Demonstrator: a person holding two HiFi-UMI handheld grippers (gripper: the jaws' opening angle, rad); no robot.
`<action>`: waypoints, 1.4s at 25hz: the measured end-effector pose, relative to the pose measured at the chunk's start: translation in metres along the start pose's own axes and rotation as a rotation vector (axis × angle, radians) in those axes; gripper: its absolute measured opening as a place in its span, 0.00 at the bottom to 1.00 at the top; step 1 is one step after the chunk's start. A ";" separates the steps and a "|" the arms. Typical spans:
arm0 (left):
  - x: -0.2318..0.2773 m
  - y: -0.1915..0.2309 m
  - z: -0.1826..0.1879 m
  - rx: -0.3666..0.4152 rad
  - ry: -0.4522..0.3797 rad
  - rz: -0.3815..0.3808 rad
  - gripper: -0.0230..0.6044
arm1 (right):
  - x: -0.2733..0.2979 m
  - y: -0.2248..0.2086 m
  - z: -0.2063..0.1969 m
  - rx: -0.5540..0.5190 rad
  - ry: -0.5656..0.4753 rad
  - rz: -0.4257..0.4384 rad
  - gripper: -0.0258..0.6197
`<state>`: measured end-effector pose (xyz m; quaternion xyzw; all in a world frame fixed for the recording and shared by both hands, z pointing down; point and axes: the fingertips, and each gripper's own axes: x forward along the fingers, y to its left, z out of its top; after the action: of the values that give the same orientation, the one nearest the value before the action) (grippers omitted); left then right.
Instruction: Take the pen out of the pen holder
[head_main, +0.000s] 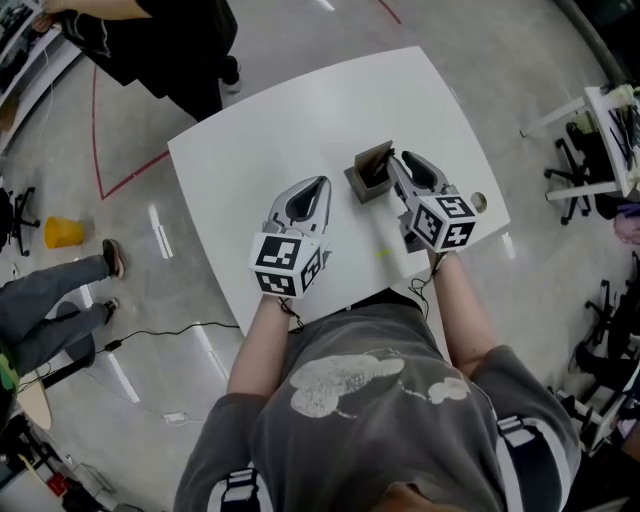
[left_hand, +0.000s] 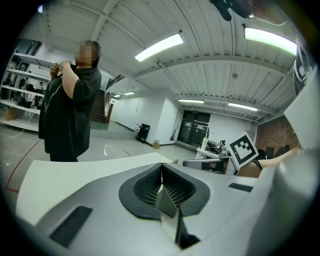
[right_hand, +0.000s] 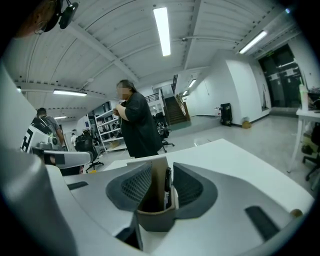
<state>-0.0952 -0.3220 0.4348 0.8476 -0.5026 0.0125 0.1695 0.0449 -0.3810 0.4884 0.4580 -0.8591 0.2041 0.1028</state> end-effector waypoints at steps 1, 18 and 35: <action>0.001 0.001 -0.001 -0.005 0.005 0.005 0.05 | 0.003 -0.002 -0.003 -0.001 0.013 0.005 0.22; 0.020 -0.002 -0.018 -0.032 0.039 0.075 0.05 | 0.021 -0.014 -0.023 0.000 0.044 0.099 0.12; -0.011 -0.003 -0.006 -0.006 -0.007 0.024 0.05 | -0.029 0.012 0.028 -0.066 -0.137 0.034 0.11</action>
<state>-0.0971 -0.3100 0.4375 0.8412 -0.5132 0.0102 0.1701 0.0514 -0.3660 0.4499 0.4524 -0.8781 0.1456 0.0552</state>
